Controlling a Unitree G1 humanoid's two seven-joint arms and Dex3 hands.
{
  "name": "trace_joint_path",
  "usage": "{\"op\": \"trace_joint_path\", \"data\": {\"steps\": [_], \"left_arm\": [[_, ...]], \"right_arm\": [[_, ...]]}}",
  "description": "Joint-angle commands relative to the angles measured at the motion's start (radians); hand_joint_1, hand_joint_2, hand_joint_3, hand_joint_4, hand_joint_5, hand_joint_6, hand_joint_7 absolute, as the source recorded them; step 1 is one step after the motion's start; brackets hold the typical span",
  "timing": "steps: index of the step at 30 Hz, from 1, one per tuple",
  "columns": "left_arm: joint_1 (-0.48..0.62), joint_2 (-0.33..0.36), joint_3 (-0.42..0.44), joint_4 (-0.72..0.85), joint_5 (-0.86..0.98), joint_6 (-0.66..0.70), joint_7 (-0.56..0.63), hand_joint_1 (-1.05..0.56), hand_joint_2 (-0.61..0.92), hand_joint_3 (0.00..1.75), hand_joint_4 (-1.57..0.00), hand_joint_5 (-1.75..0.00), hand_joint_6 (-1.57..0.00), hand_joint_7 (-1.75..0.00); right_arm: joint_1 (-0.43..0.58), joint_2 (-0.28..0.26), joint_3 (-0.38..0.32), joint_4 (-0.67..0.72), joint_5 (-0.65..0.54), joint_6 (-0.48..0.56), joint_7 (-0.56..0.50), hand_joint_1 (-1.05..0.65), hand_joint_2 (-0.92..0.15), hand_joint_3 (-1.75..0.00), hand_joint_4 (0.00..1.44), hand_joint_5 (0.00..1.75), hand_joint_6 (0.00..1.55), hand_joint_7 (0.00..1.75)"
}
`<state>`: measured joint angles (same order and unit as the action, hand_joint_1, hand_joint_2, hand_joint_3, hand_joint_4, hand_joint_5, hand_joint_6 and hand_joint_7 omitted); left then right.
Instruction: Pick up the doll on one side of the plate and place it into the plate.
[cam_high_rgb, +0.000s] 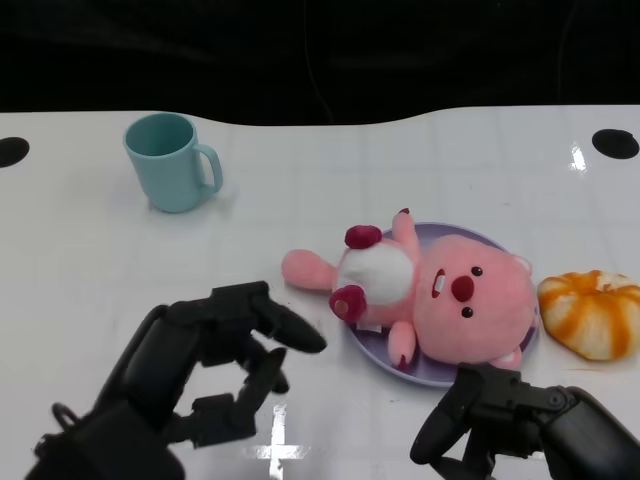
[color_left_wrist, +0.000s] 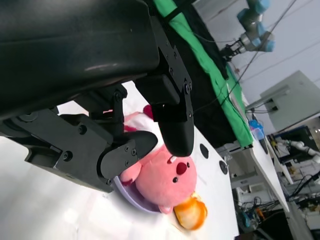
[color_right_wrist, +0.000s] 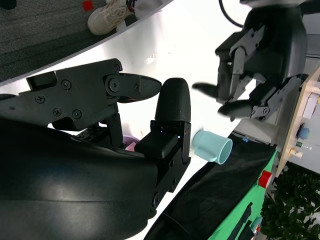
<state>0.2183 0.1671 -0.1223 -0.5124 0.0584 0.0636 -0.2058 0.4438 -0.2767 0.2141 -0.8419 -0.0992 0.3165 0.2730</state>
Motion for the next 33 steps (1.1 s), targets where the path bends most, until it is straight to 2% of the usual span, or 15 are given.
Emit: {"op": "trace_joint_path", "data": {"steps": [1,7,8,11,20,33], "left_arm": [[0.042,0.027,0.028,-0.08,-0.044,0.075,-0.026,-0.06,0.46,1.32,-0.89,-1.64,-0.84,-1.29],[0.104,0.047,0.079,-0.21,-0.213,0.318,-0.069,-0.13,0.4,1.45,-0.93,-1.74,-0.85,-1.5],[0.105,0.047,0.091,-0.214,-0.248,0.352,-0.074,-0.12,0.38,1.48,-0.93,-1.74,-0.83,-1.58],[0.097,0.036,0.121,-0.193,-0.341,0.427,-0.077,-0.12,0.35,1.5,-0.94,-1.75,-0.83,-1.66],[0.088,-0.008,0.142,-0.062,-0.482,0.444,-0.084,-0.13,0.34,1.49,-0.97,-1.75,-0.82,-1.68],[0.077,-0.014,0.148,-0.053,-0.568,0.503,-0.07,-0.12,0.31,1.57,-0.96,-1.75,-0.79,-1.7]], "right_arm": [[0.001,-0.007,-0.004,-0.007,0.002,-0.005,-0.001,-0.25,-0.92,-0.33,0.67,1.56,0.6,1.27],[0.0,-0.005,-0.012,-0.004,0.011,-0.005,0.001,-0.25,-0.92,-0.33,0.67,1.56,0.61,1.27],[0.001,-0.005,-0.014,-0.003,0.014,-0.006,0.002,-0.26,-0.92,-0.33,0.67,1.56,0.61,1.27],[0.006,-0.007,-0.021,0.003,0.021,-0.017,0.004,-0.26,-0.92,-0.33,0.68,1.56,0.61,1.28],[0.018,-0.02,-0.031,-0.006,0.019,-0.016,0.01,-0.24,-0.92,-0.33,0.67,1.55,0.6,1.28],[0.037,-0.023,-0.05,-0.013,0.031,-0.027,0.016,-0.24,-0.92,-0.35,0.67,1.57,0.6,1.27]]}}
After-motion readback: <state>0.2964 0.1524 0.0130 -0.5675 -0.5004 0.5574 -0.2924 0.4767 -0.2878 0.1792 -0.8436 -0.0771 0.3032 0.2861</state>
